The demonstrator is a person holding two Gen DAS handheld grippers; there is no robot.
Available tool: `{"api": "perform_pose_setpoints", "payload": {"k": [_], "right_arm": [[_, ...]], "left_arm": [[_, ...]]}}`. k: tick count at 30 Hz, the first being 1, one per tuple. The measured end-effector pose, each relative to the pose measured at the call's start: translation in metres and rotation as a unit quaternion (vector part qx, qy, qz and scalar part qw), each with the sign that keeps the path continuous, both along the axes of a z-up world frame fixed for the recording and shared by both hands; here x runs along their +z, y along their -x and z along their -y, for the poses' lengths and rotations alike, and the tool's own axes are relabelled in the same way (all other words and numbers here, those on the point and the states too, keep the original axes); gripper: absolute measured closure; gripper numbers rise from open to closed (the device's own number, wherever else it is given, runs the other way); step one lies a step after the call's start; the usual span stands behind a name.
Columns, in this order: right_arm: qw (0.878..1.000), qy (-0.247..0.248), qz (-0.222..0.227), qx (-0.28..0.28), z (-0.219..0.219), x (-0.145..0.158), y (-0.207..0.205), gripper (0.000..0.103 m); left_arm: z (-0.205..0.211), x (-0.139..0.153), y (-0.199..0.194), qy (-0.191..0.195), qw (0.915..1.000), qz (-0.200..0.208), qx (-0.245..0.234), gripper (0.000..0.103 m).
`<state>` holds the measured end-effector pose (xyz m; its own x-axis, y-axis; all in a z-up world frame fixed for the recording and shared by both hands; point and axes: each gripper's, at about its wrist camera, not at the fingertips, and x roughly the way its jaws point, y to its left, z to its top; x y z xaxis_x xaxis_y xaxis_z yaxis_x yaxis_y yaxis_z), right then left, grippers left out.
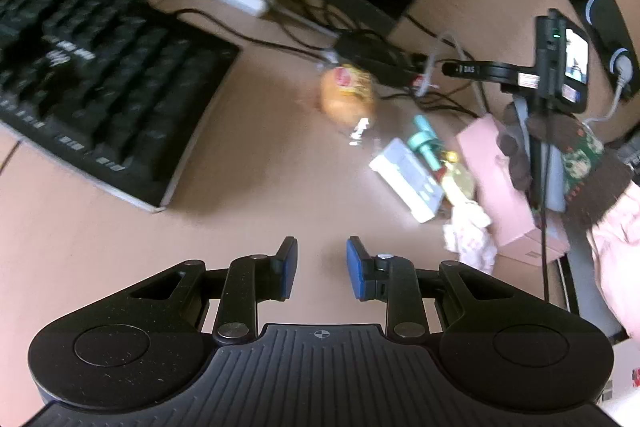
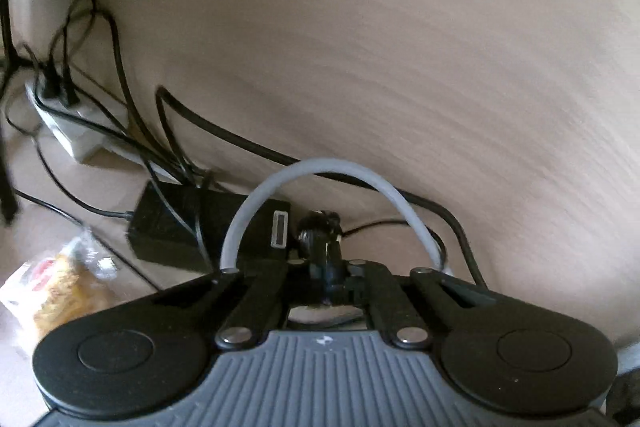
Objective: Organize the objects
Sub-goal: 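Grasp the small black-haired keychain figure among the cables with the right gripper, then pass the keychain figure from the right gripper into the left gripper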
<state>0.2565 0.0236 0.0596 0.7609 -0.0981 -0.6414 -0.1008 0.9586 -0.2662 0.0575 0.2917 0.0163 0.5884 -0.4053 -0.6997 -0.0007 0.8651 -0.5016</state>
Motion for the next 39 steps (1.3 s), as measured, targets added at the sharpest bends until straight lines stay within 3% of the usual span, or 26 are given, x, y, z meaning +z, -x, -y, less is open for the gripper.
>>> {"api": "perform_pose_setpoints", "payload": {"k": [5, 8, 11, 12, 16, 21, 26, 29, 34, 39], "right_arm": [[1.000, -0.016, 0.006, 0.012, 0.002, 0.024, 0.032, 0.103], [0.999, -0.030, 0.017, 0.007, 0.005, 0.027, 0.019, 0.095], [0.999, -0.049, 0.005, -0.002, 0.005, 0.017, 0.000, 0.094], [0.998, -0.057, 0.000, -0.011, 0.003, 0.011, -0.010, 0.094], [0.997, -0.075, -0.004, -0.037, 0.005, -0.008, -0.035, 0.074], [0.989, -0.139, -0.016, -0.056, 0.021, -0.017, -0.056, 0.074], [0.976, -0.199, -0.020, -0.085, 0.037, -0.012, -0.060, 0.075], [0.973, -0.210, -0.006, -0.094, 0.045, 0.001, -0.044, 0.075], [0.968, -0.240, 0.016, -0.069, 0.053, 0.041, 0.023, 0.075], [0.959, -0.278, -0.032, -0.049, 0.046, 0.054, 0.111, 0.075]], "left_arm": [[0.017, 0.003, -0.009, 0.008, 0.9997, 0.007, -0.022, 0.073], [0.028, 0.006, -0.012, 0.011, 0.9992, 0.013, -0.037, 0.073], [0.032, 0.009, -0.009, 0.011, 0.9987, 0.020, -0.046, 0.073], [0.031, 0.009, -0.007, 0.009, 0.9988, 0.020, -0.044, 0.073], [0.015, 0.006, 0.000, 0.006, 0.9998, 0.013, -0.015, 0.073], [-0.007, -0.002, 0.009, 0.003, 0.9995, -0.005, 0.031, 0.073], [-0.009, -0.006, 0.012, 0.005, 0.9992, -0.014, 0.037, 0.074], [-0.004, -0.004, 0.010, 0.007, 0.9996, -0.010, 0.027, 0.074], [0.010, 0.005, 0.009, 0.000, 1.0000, 0.009, -0.001, 0.074], [0.040, 0.012, 0.015, -0.080, 0.9935, 0.035, -0.073, 0.073]]}}
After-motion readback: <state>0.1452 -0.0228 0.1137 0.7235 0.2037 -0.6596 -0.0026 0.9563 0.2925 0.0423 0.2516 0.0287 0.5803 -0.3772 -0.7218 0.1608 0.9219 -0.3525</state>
